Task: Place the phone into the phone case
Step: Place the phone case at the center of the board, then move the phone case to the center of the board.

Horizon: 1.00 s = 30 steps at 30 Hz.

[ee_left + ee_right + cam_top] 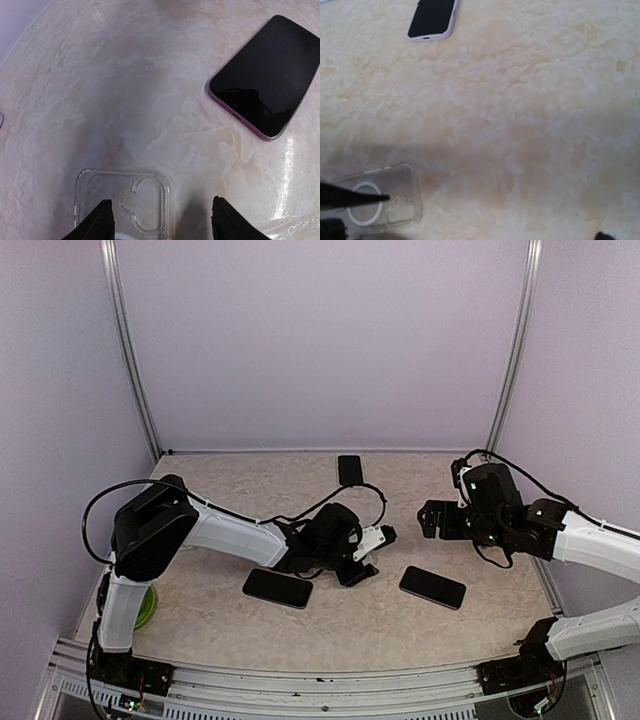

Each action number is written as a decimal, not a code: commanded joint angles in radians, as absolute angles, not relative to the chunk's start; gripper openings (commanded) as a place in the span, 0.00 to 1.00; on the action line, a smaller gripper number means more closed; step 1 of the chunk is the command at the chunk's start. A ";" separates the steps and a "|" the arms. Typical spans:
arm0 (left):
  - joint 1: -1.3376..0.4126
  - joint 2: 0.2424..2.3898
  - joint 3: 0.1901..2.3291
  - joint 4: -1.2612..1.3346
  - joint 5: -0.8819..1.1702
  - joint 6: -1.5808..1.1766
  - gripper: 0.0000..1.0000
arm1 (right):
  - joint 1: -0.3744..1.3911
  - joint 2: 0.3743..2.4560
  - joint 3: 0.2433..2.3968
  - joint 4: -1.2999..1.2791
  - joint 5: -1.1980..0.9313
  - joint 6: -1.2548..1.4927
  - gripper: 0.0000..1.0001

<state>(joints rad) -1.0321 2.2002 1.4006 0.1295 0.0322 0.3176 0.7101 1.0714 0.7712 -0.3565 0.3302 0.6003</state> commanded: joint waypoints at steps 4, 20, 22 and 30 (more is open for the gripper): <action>-0.945 2.025 1.263 0.239 -0.039 0.168 0.78 | 0.701 1.062 0.758 -0.336 0.325 0.606 0.98; -0.655 1.538 0.954 0.017 -0.469 -0.365 0.99 | 0.701 1.125 0.736 -0.250 0.246 0.580 0.98; -0.616 1.504 0.946 -0.068 -0.530 -0.434 0.99 | 0.701 1.137 0.733 -0.239 0.235 0.579 0.97; -0.417 1.432 0.836 -0.207 -0.583 -0.723 0.99 | 0.701 1.147 0.714 -0.211 0.201 0.584 0.97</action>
